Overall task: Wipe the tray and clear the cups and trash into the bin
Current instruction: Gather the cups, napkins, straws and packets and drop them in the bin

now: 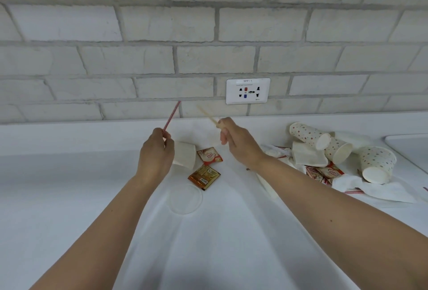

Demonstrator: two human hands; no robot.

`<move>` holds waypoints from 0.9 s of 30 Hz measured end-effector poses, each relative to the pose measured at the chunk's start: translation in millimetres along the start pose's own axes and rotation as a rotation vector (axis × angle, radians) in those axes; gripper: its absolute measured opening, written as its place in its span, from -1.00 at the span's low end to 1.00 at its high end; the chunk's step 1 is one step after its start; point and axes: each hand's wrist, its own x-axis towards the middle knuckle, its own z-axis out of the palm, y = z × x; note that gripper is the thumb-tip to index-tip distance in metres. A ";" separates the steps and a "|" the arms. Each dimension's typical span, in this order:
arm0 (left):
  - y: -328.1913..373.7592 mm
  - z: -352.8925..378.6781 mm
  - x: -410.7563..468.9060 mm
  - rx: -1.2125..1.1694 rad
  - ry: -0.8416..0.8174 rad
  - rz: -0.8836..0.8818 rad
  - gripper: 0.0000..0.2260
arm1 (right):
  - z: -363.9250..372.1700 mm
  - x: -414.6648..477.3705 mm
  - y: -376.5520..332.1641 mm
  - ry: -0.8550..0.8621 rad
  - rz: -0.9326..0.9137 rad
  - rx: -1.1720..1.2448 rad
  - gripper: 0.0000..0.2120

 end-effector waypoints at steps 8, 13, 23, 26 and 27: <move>-21.3 12.5 -42.3 0.366 -0.502 -0.163 -0.39 | -28.1 -6.8 -33.0 0.345 0.154 0.541 -0.82; -29.1 18.6 -51.2 0.421 -0.602 -0.219 -0.29 | -44.4 -21.3 -44.6 0.409 0.287 0.793 -0.75; -12.2 16.7 -59.5 0.334 -0.569 -0.235 -0.55 | -71.4 -81.1 -53.8 0.432 0.411 0.816 -0.80; 11.7 18.4 -69.0 0.213 -0.481 -0.154 -0.73 | -78.9 -100.4 -53.1 0.422 0.438 0.825 -0.82; 22.8 18.7 -73.6 0.171 -0.458 -0.121 -0.75 | -81.3 -107.1 -52.8 0.417 0.447 0.829 -0.81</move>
